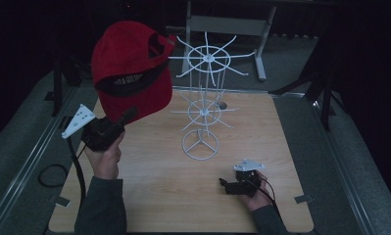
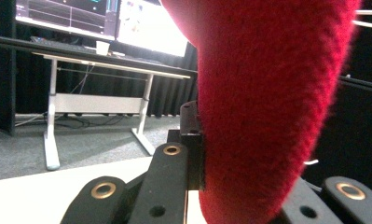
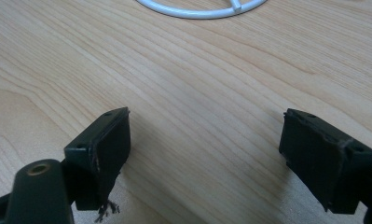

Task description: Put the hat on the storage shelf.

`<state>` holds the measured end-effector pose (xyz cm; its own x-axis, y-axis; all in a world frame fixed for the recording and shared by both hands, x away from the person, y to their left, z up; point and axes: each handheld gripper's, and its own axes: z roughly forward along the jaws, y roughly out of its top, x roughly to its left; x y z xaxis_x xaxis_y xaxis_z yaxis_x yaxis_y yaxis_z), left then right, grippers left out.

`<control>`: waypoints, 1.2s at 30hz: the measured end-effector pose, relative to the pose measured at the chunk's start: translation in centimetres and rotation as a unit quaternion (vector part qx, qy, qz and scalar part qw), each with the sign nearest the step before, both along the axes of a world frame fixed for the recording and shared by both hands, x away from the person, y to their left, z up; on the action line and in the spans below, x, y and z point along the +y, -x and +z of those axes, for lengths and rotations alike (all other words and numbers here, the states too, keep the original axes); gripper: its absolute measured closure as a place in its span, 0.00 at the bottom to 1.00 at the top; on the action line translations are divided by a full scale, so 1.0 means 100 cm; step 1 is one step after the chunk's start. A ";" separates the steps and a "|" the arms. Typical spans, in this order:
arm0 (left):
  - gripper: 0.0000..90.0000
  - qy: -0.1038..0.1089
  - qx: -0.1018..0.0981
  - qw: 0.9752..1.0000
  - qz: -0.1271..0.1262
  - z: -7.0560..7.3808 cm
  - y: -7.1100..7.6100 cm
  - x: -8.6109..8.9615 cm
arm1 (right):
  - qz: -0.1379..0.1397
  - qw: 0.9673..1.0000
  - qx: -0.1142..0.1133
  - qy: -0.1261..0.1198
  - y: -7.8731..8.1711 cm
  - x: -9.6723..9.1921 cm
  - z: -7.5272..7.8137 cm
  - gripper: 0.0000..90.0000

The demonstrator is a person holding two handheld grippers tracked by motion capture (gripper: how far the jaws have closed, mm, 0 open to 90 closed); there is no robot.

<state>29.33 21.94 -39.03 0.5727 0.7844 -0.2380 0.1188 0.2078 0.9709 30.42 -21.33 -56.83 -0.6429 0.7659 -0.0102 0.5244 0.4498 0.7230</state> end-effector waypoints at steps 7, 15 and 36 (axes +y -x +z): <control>0.94 -0.002 0.004 1.000 -0.001 -0.004 0.002 -0.002 | 0.000 1.000 0.000 0.000 0.000 0.000 0.000 0.18; 0.94 -0.009 0.004 1.000 -0.004 -0.005 0.002 -0.006 | 0.000 1.000 0.000 0.000 0.000 0.000 0.000 0.18; 0.94 -0.030 0.018 0.999 0.005 -0.019 0.004 -0.005 | 0.001 1.000 -0.001 0.001 0.000 0.000 0.000 0.18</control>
